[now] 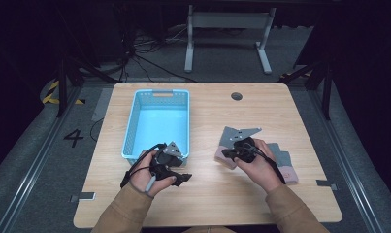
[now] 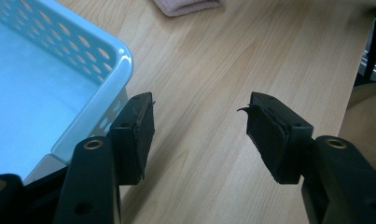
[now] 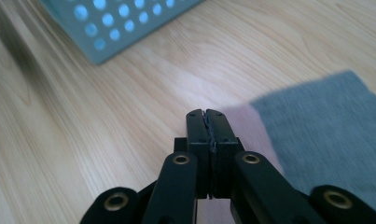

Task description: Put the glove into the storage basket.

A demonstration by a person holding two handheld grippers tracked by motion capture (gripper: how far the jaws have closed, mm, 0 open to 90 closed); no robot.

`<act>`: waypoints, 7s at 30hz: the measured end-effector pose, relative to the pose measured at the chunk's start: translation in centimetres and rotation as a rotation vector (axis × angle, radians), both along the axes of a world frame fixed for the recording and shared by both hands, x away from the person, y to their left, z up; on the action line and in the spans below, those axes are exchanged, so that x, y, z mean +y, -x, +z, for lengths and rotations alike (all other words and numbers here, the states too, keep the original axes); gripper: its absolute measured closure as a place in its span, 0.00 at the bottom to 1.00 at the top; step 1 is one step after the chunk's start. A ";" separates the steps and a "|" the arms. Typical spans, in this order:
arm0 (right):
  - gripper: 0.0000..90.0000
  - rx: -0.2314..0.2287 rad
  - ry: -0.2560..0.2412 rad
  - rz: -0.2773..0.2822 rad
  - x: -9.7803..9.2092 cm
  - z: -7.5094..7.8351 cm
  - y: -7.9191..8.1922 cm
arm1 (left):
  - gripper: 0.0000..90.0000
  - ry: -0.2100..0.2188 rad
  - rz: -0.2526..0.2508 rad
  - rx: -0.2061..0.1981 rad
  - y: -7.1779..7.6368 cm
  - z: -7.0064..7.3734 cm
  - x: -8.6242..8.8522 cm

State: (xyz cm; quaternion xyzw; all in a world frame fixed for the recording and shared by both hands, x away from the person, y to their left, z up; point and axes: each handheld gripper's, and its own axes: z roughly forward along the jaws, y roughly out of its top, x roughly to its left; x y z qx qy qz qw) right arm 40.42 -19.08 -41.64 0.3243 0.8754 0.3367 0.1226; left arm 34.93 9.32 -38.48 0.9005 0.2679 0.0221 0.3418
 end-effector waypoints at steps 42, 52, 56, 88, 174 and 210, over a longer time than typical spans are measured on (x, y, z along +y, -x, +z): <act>1.00 0.118 0.142 -0.034 -2.4 -1.2 -0.9 | 0.47 0.004 0.005 0.003 -0.2 0.2 0.3; 1.00 0.128 0.170 -0.076 -4.2 -0.7 -1.3 | 0.47 0.004 0.004 0.004 -0.2 0.1 0.3; 0.97 0.115 0.114 -0.108 -4.2 0.2 -1.6 | 0.47 0.005 0.006 0.005 -0.2 0.2 0.3; 0.89 0.164 0.100 -0.380 -2.3 -2.1 -5.6 | 0.47 0.005 0.004 0.007 -0.1 0.1 0.4; 1.00 0.172 0.173 0.118 -6.6 -1.6 5.7 | 0.49 0.025 -0.061 0.025 -0.8 0.2 -0.9; 0.61 0.112 0.030 -0.488 -13.9 0.7 4.6 | 0.48 0.029 -0.057 0.022 -0.7 0.3 -0.9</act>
